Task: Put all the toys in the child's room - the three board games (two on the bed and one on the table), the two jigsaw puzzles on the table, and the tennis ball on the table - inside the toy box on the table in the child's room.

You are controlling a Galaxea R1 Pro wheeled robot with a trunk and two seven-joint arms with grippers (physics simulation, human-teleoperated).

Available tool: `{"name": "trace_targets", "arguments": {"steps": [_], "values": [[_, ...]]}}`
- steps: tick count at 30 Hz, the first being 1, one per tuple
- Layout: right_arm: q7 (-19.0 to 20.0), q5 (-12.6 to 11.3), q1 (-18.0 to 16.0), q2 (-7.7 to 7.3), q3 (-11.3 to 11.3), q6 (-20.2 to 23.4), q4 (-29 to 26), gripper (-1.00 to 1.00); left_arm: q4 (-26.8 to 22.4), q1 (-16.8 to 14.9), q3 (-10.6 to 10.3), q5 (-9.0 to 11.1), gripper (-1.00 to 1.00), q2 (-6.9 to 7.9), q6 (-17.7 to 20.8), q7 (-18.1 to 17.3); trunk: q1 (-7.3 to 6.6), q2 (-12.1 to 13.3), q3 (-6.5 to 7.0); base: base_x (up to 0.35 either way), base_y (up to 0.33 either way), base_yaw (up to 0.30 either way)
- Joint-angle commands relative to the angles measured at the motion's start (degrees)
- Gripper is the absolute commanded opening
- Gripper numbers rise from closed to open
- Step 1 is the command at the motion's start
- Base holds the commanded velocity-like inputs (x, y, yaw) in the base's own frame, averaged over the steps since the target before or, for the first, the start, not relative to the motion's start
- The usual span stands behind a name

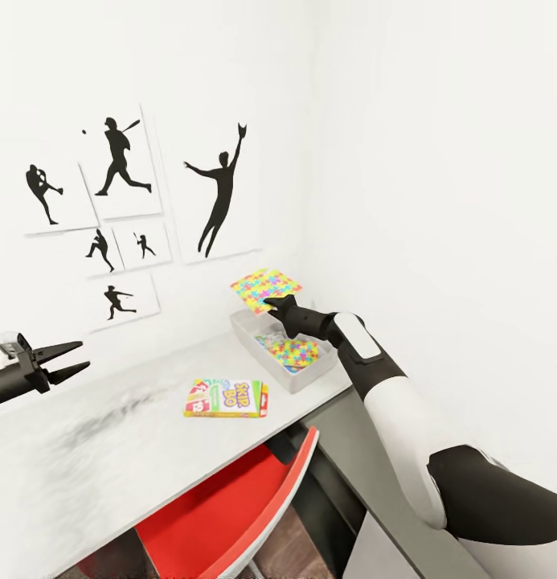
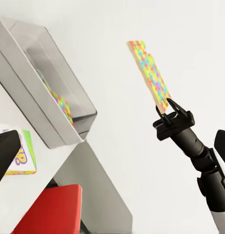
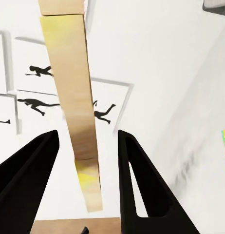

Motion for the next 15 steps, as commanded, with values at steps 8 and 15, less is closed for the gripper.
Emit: {"name": "trace_targets", "arguments": {"steps": [8, 15], "values": [[-0.5, -0.4, 0.0, 0.0, -0.1, 0.1, 0.1, -1.0, 0.0, -0.2, -2.9, -0.2, 1.0, 0.02, 0.6, -0.3, 0.04, -0.1, -0.87, 0.0, 0.0, 0.085], [-0.5, -0.5, 0.1, 0.0, -0.1, 0.1, 0.0, -1.0, 0.0, -0.2, -3.1, -0.2, 1.0, 0.0, 0.6, -0.3, 0.04, -0.1, -1.52, 0.0, 0.0, 0.013]]}}
